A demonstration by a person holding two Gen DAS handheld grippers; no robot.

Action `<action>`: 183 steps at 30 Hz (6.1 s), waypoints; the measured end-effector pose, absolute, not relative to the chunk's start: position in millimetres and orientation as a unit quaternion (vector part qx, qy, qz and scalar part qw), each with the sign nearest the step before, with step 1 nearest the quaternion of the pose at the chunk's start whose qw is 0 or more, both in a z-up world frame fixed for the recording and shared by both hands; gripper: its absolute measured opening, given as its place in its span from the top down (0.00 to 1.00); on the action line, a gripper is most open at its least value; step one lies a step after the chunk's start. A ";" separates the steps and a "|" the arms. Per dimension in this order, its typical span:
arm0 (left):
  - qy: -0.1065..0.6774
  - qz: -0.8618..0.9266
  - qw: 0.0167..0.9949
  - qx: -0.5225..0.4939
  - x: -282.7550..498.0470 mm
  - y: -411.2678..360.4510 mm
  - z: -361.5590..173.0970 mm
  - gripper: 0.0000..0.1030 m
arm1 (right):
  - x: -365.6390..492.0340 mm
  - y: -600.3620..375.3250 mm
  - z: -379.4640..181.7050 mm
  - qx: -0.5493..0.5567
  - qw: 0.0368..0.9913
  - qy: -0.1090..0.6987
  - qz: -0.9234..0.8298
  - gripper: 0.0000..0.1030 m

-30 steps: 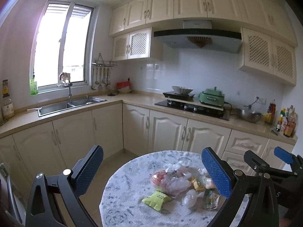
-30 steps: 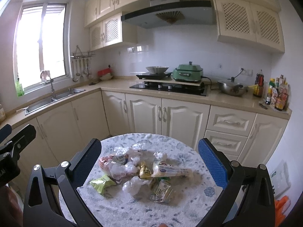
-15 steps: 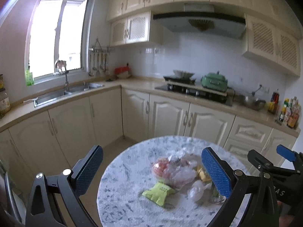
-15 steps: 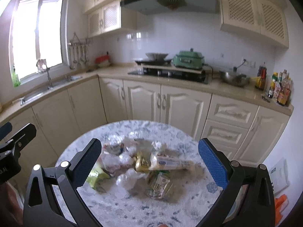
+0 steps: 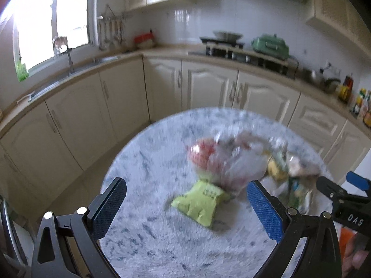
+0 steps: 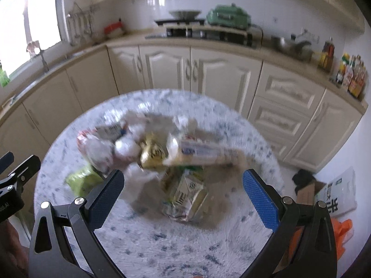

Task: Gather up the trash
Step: 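Grasp the yellow-green snack bag with the left tool while the right tool grasps the juice carton, then carry the snack bag and carton with both tools to the blue bucket, then open both tools to drop the snack bag and carton into the bucket, then return both tools to the table above the trash pile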

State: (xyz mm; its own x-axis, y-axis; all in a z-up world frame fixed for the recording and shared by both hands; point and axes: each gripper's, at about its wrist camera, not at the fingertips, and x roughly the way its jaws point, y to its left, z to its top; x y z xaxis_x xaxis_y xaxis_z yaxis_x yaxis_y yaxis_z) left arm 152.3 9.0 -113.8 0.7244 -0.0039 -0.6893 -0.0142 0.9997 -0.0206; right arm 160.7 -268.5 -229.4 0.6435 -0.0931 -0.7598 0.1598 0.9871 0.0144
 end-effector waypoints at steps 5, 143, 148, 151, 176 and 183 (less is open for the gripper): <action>0.413 0.004 0.911 0.001 181.3 4.7 -150.0 0.01 | 172.2 -279.3 -263.5 0.047 0.885 0.458 -0.073 0.07; 0.279 -0.223 0.934 0.017 58.7 -119.5 -38.5 0.01 | 89.5 -423.1 -158.7 0.184 0.928 0.288 -0.151 0.00; 0.261 -0.176 0.949 0.001 27.9 -74.2 -33.0 0.01 | 104.3 -377.9 -144.1 0.148 0.940 0.281 -0.122 0.00; 0.255 -0.151 0.955 -0.011 7.6 -53.0 -30.9 0.01 | 113.1 -355.5 -139.1 0.132 0.945 0.281 -0.106 0.00; 0.308 -0.033 0.950 -0.043 -21.7 2.2 -73.6 0.01 | 163.6 -254.9 -230.9 0.119 0.903 0.413 0.017 0.00; 0.360 -0.016 0.932 -0.041 13.2 12.9 -100.8 0.01 | 188.8 -238.3 -281.0 0.159 0.868 0.468 0.046 0.12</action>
State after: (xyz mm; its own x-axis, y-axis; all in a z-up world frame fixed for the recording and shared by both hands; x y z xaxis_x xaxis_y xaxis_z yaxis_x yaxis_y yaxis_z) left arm 13.2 12.9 -100.8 0.7407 -0.0593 -0.6692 0.0001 0.9961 -0.0881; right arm 188.8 -238.3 -281.0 0.5584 0.2284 -0.7975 0.0685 0.9454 0.3187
